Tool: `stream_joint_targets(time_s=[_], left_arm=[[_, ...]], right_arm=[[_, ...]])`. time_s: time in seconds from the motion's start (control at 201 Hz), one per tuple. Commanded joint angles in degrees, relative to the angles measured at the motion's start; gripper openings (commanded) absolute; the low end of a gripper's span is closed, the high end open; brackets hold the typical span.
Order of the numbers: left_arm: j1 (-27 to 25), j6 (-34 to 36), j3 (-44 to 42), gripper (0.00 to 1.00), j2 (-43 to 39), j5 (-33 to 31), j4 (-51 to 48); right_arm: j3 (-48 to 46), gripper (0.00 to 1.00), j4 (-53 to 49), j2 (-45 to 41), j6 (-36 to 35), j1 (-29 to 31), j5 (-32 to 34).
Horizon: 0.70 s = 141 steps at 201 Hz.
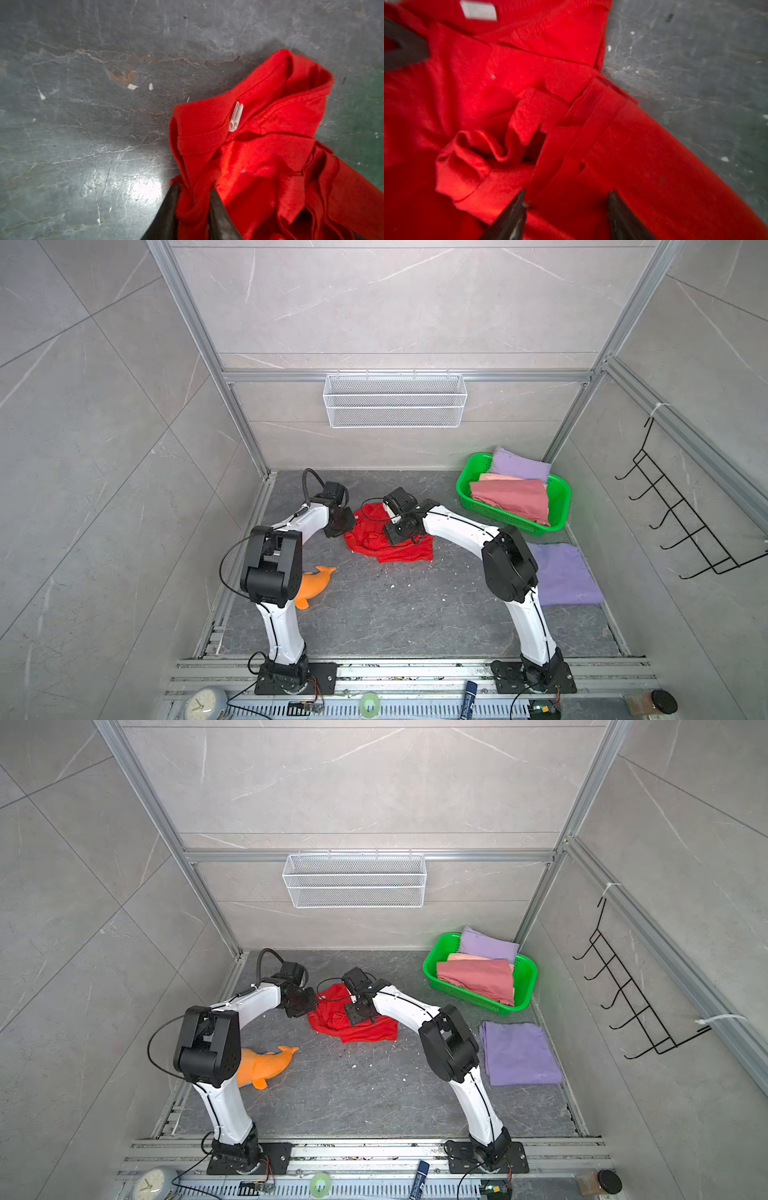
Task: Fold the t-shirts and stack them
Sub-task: 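Grasp the red t-shirt collar with the left gripper while the right grasps its body, then lift and stretch the red t-shirt between both grippers, lay it flat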
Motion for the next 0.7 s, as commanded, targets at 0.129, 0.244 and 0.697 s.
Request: stream_joint_targets(time_s=[0.129, 0.244, 0.697], left_arm=[[-0.05, -0.17, 1.34, 0.19, -5.71, -1.67, -0.07], [-0.06, -0.01, 1.53, 0.13, -9.28, -2.26, 0.26], [0.91, 5.66, 8.48, 0.07, -28.98, -5.83, 5.64]], right_arm=[[1.77, 0.1, -1.31, 0.45, 3.87, -0.58, 9.12], [1.76, 0.05, 1.77, -5.56, 8.96, -3.62, 9.96], [1.56, 0.02, 12.78, -32.73, 6.18, -10.0, 18.71]])
